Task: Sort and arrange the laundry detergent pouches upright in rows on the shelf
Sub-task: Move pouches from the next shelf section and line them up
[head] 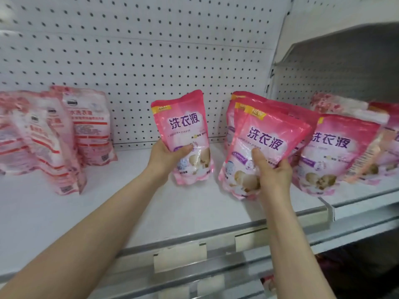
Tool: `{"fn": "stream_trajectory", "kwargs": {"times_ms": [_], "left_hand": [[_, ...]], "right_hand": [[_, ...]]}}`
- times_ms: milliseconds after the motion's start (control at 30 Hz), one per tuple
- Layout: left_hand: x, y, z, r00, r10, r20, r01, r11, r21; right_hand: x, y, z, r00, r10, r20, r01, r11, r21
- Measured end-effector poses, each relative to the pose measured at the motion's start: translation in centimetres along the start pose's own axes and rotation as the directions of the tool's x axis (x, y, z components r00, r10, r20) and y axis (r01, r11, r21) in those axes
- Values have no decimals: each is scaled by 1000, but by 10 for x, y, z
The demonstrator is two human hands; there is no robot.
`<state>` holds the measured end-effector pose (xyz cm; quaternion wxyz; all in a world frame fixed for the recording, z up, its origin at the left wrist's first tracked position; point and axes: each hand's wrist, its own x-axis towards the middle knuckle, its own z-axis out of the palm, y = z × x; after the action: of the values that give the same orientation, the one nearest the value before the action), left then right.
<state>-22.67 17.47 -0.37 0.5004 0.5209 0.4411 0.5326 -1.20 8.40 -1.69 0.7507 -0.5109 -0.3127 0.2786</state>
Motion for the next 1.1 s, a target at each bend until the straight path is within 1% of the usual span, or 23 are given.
{"fn": "stream_trajectory", "kwargs": {"times_ms": [100,267,467,633,800,967,1100], "left_hand": [[-30,13,-36,1000,19,-11,-19,999,-30],[-74,28,-96,995,54,-82,-56,998,-33],[-114,33,-167,984,82,-159,-92,994,-59],[-141,40,-238,979,93,-180,-105,993,-56],[-169,55,-329,967,140,-212,-147,989,-19],[-197,63,-424,938,195,-286,-201,980,8],[-216,64,-491,911,201,-360,-190,980,65]], "right_hand": [[-10,-4,13,997,45,67,-48,998,48],[-36,-13,49,974,53,219,-67,996,59],[-90,-22,96,943,47,328,-78,994,82],[-150,-28,141,927,35,373,-78,992,102],[-220,-33,202,901,23,433,-84,989,123],[-282,-24,276,875,11,485,-81,989,125],[-322,-4,340,851,-3,525,-54,994,95]]}}
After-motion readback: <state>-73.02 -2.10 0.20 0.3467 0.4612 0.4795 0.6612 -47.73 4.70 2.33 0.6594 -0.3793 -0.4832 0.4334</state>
